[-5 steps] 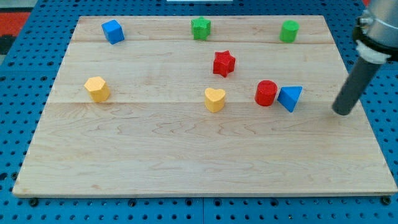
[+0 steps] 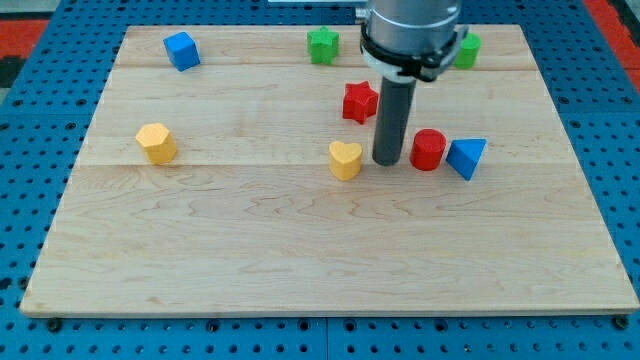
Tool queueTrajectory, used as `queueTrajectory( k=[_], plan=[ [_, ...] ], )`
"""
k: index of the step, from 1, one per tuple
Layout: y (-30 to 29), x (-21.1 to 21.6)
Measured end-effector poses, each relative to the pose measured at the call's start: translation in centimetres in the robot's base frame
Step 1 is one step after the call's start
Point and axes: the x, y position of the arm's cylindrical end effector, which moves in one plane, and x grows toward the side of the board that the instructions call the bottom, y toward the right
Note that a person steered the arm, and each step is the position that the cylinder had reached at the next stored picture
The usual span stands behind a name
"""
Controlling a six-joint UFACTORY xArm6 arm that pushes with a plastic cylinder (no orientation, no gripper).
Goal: Push the red star to the center
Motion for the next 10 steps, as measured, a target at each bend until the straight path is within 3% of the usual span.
queueTrajectory(
  k=[2, 3, 4, 5, 6, 7, 10],
  plan=[
    [-0.8, -4.3],
    [4.2, -7.3],
    [1.1, -11.3],
    [-1.9, -6.3],
    [-2.4, -4.7],
    [-1.9, -9.3],
    [-11.1, -9.8]
  ],
)
